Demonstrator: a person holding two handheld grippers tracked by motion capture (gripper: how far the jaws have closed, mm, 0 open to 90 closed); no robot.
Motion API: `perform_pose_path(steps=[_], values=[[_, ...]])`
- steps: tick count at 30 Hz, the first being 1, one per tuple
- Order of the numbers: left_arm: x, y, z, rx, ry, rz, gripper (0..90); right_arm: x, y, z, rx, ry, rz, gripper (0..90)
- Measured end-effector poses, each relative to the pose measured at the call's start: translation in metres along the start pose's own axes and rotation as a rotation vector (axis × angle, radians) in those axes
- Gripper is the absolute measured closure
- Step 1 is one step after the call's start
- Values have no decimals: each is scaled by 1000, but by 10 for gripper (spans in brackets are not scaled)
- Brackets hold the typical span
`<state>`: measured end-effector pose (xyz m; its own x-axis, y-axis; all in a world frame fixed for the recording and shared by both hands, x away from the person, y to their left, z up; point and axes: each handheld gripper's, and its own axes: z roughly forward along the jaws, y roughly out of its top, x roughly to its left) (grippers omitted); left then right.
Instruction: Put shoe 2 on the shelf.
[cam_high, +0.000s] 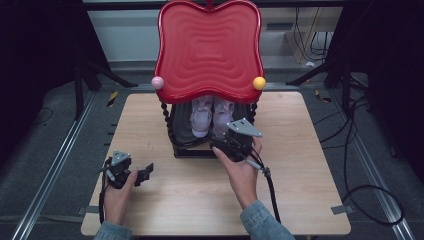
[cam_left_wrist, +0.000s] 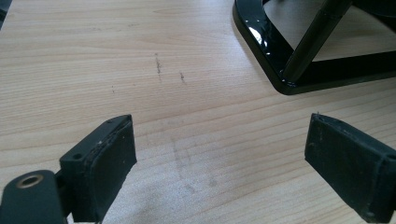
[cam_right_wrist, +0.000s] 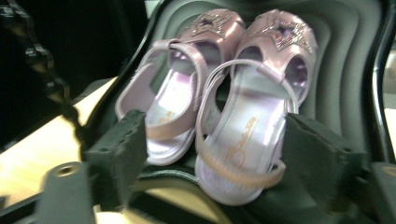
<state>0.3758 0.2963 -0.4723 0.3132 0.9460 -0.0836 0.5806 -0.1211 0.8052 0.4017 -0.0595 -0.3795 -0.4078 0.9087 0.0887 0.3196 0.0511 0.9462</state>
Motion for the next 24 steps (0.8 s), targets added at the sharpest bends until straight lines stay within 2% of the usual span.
perform_pose_path(steps=[3,9,20,21,24], values=[[1,0,-1,-4,2,1,77,0,-6,-15,-18,35,-35,150],[2,0,-1,-8,6,2,72,-3,-15,-28,-12,53,-66,107],[5,-2,0,-4,8,4,54,-22,-42,-48,75,40,-122,71],[5,-2,0,-5,8,1,54,-29,-49,-54,99,34,-135,67],[5,-3,1,-6,11,3,52,-36,-55,-58,111,28,-137,68]])
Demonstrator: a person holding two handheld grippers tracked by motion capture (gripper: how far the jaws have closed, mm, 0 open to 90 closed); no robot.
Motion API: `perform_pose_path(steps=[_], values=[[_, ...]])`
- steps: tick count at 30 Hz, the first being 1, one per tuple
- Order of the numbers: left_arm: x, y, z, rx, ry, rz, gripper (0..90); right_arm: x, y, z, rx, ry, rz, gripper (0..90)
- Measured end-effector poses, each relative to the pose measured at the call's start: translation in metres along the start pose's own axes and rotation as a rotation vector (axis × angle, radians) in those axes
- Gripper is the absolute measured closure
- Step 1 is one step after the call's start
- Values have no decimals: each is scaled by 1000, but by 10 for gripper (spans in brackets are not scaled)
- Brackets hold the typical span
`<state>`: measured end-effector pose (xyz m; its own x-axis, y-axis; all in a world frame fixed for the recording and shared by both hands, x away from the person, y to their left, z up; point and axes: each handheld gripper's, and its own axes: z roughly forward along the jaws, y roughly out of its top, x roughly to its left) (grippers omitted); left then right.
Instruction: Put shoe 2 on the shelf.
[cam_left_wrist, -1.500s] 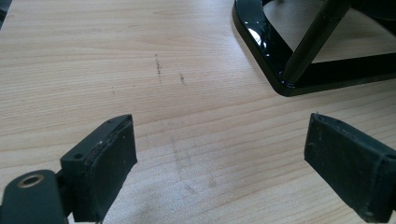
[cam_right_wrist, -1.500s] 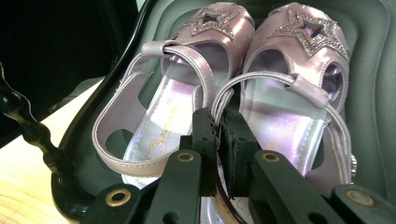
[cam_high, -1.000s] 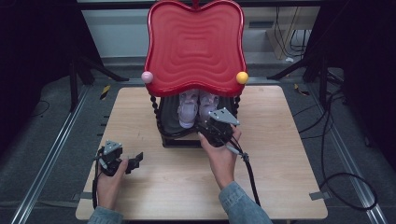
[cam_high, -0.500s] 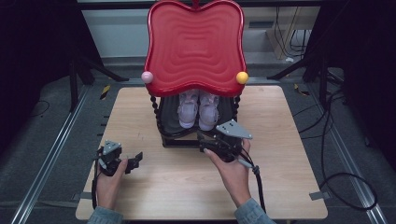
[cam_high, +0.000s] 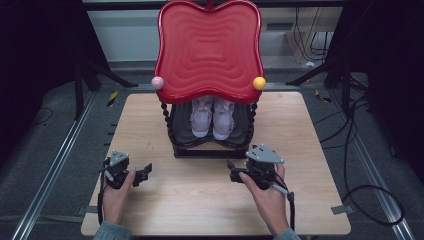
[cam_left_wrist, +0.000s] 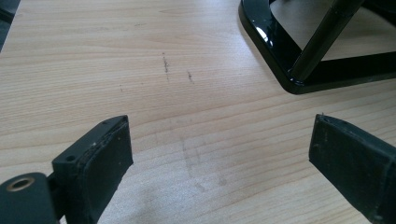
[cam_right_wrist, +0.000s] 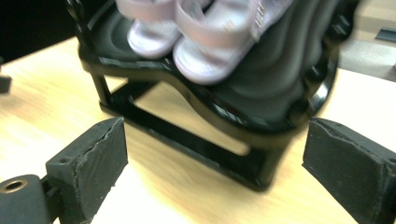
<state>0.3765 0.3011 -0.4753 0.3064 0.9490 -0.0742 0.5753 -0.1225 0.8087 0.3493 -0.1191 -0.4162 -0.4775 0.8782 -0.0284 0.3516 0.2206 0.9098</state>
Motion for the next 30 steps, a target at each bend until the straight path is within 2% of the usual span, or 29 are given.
perform_pose_path(steps=[4,6,7,10,11,12,13,14,16,17,18,19,21,24,28,30], values=[[0,-2,2,11,-1,8,52,-22,-17,-6,42,-29,10,73],[0,-2,2,18,0,15,52,-26,-20,-7,52,-36,20,82],[0,-3,3,23,2,16,53,-36,-25,-7,71,-52,32,96],[0,-3,4,28,7,23,53,-49,-33,-5,101,-63,49,115],[0,-3,4,28,7,23,53,-49,-33,-5,101,-63,49,115],[0,-4,5,36,14,27,53,-56,-39,-1,129,-64,56,115],[0,-4,5,36,14,27,53,-56,-39,-1,129,-64,56,115],[0,-5,6,39,28,34,53,-64,-45,3,162,-56,70,113],[1,-5,7,40,32,32,53,-68,-48,6,177,-55,79,113],[1,-6,7,43,44,35,53,-76,-55,12,214,-32,94,105],[1,-6,7,43,44,35,54,-78,-57,13,228,-24,105,105],[2,-6,8,42,45,33,54,-78,-57,13,228,-24,105,105],[4,-8,9,47,61,40,54,-86,-66,20,268,-34,95,99],[5,-9,11,52,68,42,54,-92,-71,23,274,-41,109,93],[8,-11,14,67,89,42,54,-108,-81,25,285,-100,143,84],[9,-12,15,69,89,42,54,-111,-83,24,280,-112,153,82]])
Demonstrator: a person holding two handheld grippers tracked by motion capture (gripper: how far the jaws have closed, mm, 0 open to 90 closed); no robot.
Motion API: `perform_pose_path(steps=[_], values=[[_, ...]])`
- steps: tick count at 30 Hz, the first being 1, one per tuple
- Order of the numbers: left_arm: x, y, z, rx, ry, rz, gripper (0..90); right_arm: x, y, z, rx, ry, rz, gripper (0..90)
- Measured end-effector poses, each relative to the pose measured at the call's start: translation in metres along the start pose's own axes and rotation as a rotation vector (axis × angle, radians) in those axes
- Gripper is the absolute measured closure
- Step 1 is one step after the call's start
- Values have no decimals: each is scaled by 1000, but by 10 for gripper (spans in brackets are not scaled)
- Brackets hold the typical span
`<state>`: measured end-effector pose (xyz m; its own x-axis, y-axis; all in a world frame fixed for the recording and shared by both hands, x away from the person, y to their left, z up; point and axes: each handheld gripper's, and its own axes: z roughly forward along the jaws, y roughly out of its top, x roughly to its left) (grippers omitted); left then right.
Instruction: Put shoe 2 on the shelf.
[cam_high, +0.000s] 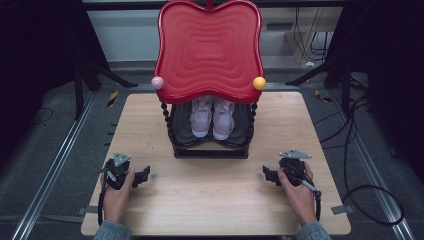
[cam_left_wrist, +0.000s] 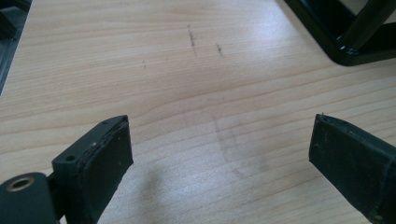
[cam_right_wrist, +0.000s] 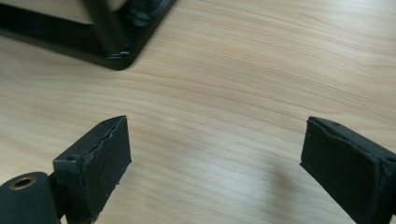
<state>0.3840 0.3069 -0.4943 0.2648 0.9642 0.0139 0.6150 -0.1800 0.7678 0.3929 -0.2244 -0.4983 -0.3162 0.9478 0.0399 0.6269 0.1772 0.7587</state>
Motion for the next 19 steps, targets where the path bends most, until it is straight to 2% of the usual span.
perform_pose_path(steps=[1,10,12,16,19], values=[[1,-1,2,7,-1,-1,53,-5,-2,1,-5,-12,23,78],[3,-5,13,44,-5,-9,46,-15,-9,12,10,-58,57,70],[4,-6,16,65,-1,-4,43,-16,-9,12,13,-60,60,68],[2,-6,17,71,8,7,36,-13,-8,14,30,-108,40,57],[2,-5,17,73,6,8,25,-14,-8,14,35,-115,46,42]])
